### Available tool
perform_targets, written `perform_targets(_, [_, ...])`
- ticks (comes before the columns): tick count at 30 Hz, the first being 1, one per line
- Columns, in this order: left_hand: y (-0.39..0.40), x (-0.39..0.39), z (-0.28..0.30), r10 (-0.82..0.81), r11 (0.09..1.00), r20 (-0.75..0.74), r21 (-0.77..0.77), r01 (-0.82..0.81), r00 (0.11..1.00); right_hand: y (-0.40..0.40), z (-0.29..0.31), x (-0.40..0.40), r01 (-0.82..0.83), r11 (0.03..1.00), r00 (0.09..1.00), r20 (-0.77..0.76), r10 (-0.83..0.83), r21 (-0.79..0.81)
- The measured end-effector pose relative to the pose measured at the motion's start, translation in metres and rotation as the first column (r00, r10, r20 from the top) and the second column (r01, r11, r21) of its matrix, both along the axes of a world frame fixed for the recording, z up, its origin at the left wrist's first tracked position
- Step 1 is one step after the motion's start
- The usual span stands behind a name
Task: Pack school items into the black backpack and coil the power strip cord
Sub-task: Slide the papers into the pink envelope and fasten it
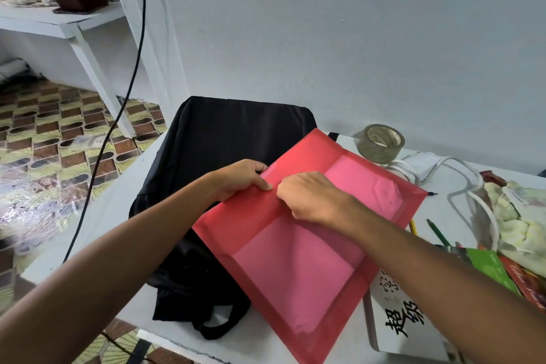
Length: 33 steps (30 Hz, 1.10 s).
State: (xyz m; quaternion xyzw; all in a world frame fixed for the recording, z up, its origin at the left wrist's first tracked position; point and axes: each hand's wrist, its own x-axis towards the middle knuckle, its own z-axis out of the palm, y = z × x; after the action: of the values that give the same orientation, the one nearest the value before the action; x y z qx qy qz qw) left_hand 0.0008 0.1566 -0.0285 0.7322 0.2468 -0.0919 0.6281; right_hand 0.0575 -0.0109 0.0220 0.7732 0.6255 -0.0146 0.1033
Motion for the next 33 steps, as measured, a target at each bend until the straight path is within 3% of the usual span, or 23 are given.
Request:
perform_targets(4, [0.000, 0.000, -0.003, -0.009, 0.999, 0.008, 0.037, 0.009, 1.000, 0.007, 0.005, 0.017, -0.049, 0.998, 0.986, -0.160, 0.041, -0.045])
perform_targets(9, [0.000, 0.001, 0.000, -0.021, 0.999, 0.008, 0.039, 0.020, 1.000, 0.017, 0.015, 0.029, -0.025, 0.988, 0.953, -0.302, -0.023, -0.154])
perform_targets(17, [0.001, 0.002, 0.002, -0.064, 0.998, -0.022, 0.008, 0.064, 0.998, 0.033, 0.037, 0.023, -0.068, 0.967, 0.997, 0.029, 0.078, -0.246])
perform_targets(21, [0.001, 0.001, 0.001, -0.082, 0.997, -0.003, -0.010, 0.082, 0.997, 0.040, 0.035, 0.019, -0.152, 0.941, 0.979, 0.085, 0.185, -0.301])
perform_targets(25, [0.001, 0.000, 0.003, -0.106, 0.994, -0.002, -0.004, 0.106, 0.994, 0.043, 0.034, 0.019, -0.297, 0.921, 0.921, 0.181, 0.346, -0.252])
perform_targets(29, [0.003, -0.001, 0.002, -0.136, 0.991, 0.003, 0.013, 0.136, 0.991, 0.039, 0.025, 0.028, -0.392, 0.897, 0.886, 0.178, 0.428, -0.204])
perform_targets(33, [0.001, -0.001, 0.003, -0.128, 0.992, 0.001, 0.010, 0.128, 0.992, 0.037, 0.014, 0.036, -0.344, 0.927, 0.926, 0.107, 0.361, -0.149])
